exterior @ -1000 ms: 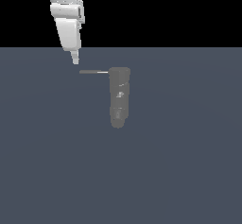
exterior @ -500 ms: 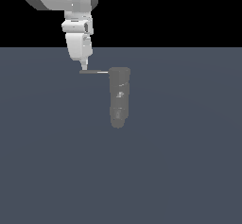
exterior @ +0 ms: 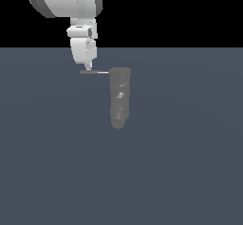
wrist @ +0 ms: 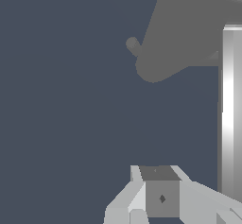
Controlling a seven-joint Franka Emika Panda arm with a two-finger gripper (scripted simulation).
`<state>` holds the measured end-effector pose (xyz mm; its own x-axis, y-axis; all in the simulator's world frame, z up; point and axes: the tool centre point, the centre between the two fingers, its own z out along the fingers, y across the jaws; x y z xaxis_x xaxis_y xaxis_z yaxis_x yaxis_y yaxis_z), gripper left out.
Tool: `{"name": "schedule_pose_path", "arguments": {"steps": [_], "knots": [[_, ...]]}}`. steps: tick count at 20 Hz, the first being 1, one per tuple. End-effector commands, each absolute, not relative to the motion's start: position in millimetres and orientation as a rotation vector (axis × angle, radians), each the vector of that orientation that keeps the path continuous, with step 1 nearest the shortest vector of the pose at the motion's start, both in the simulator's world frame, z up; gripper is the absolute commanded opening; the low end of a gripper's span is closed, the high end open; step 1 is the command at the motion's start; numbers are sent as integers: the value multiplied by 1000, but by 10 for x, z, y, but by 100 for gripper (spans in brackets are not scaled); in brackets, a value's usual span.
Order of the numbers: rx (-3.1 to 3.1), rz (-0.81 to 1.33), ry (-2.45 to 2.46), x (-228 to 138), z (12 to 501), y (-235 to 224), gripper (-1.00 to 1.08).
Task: Turn on the faucet by rotating a designated handle.
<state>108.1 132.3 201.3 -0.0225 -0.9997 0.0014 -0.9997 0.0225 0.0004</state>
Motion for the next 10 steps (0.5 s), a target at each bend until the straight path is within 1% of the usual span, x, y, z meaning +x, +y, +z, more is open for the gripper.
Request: {"name": "schedule_pose_path", "arguments": {"steps": [1,3,10], "knots": [[2193,1,-2248,1087,2013,1322,-100],[2194,1,-2247,1085,2013,1322,-100],[2194,1,-2247,910,2013,1322,-100]]}}
